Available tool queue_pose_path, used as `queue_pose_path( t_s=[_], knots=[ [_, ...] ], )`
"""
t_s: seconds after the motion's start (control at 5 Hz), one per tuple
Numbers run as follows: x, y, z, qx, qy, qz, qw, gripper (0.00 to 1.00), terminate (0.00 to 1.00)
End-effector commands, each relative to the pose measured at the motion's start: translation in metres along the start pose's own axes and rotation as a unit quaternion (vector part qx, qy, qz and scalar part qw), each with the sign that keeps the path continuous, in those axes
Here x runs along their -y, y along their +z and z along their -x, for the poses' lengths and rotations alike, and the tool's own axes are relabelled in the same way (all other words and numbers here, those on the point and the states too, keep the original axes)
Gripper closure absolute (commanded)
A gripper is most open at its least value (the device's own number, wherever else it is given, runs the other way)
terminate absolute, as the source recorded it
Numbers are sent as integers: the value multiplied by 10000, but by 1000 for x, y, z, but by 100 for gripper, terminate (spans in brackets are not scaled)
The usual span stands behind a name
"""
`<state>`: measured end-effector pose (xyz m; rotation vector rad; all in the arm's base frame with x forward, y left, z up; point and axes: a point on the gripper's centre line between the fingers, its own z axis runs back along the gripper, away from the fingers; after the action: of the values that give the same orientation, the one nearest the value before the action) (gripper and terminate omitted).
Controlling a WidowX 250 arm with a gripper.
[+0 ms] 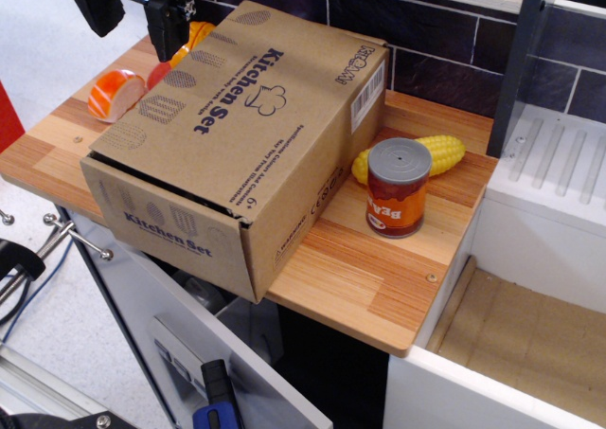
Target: Open brown1fbox flap
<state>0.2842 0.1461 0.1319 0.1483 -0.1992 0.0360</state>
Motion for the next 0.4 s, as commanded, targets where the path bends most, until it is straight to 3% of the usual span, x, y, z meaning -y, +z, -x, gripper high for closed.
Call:
queue_pose_path(
  t_s=[0.0, 0.2],
  knots=[
    [0, 0, 0, 0, 0, 0, 10000, 0, 0],
    [4, -9, 1, -274, 287, 716, 9966, 0, 0]
  ],
)
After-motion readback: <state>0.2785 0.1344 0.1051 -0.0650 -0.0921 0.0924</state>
